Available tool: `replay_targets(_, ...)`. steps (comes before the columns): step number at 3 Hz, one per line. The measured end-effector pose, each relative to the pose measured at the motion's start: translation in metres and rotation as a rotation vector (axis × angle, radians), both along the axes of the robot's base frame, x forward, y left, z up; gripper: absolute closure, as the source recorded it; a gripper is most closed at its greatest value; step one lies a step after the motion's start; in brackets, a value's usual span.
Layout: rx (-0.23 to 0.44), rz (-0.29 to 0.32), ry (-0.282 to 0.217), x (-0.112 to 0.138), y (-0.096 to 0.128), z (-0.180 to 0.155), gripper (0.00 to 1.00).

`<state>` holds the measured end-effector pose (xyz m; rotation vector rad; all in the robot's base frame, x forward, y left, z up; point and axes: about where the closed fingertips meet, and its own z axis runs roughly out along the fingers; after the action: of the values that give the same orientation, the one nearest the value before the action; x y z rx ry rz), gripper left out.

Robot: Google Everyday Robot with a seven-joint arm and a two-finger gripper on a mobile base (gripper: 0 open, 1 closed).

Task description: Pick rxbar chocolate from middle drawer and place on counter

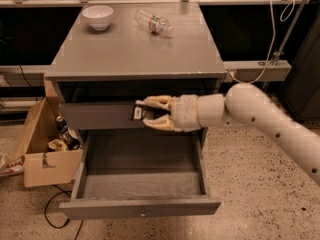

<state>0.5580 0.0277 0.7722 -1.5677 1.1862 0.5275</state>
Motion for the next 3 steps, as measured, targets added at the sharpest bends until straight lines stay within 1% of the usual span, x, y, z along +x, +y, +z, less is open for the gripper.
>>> replay_targets(1,-0.025,-0.062,-0.091,0.012,-0.005,0.084,1.00)
replay_targets(2,-0.025,-0.062,-0.091,0.012,-0.005,0.084,1.00)
replay_targets(3,-0.032,-0.107,-0.104,0.027,-0.006,0.092,1.00)
